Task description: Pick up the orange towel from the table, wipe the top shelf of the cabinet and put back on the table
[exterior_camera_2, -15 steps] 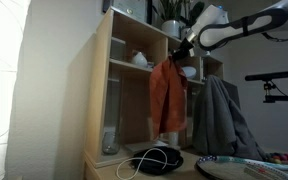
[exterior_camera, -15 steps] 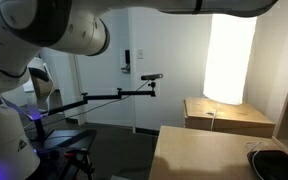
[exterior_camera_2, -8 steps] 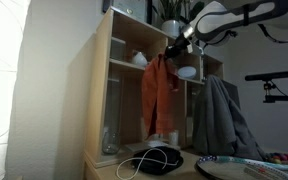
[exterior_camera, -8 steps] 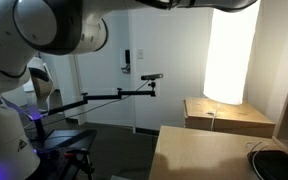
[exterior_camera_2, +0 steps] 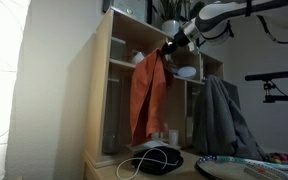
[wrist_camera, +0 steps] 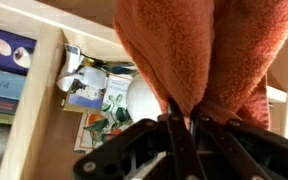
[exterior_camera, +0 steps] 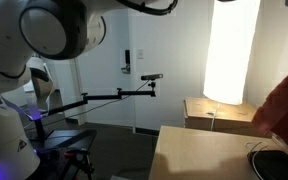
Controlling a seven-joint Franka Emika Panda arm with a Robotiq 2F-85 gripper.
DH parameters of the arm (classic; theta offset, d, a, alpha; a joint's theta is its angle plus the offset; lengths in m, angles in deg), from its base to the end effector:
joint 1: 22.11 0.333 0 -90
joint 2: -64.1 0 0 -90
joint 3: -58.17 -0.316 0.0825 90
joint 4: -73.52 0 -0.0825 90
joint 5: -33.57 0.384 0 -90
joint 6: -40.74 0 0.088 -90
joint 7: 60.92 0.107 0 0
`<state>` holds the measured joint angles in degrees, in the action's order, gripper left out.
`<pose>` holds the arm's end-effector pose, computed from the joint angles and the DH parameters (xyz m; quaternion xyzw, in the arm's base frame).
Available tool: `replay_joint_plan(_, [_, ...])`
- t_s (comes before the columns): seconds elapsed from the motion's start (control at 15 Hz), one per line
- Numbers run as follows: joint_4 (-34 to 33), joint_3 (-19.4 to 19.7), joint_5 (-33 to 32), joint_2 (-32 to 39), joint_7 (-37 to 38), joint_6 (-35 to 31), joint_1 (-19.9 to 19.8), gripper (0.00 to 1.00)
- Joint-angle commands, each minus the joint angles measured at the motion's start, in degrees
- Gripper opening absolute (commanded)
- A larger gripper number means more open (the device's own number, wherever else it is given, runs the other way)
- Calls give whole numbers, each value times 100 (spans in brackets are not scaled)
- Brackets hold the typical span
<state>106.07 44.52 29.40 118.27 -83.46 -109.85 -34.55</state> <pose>0.8084 -0.1107 0.5938 0.8384 0.0996 0.5304 0.0761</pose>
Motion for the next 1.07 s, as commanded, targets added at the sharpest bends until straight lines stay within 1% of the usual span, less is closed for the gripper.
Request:
replay_joint_plan(0.0, [198, 382, -368, -157, 47, 82, 26, 2])
replay_joint_plan(0.2, [371, 586, -644, -215, 8, 68, 19, 2])
replay_joint_plan(0.33, [482, 595, -721, -250, -91, 31, -14, 2])
replay_joint_plan(0.6, [577, 599, -765, -262, -42, -4, -24, 2])
replay_joint_plan(0.67, [208, 556, -678, -2, 0, 19, 7, 9])
replay_joint_plan(1.0, [262, 564, -678, -20, 0, 19, 6, 9])
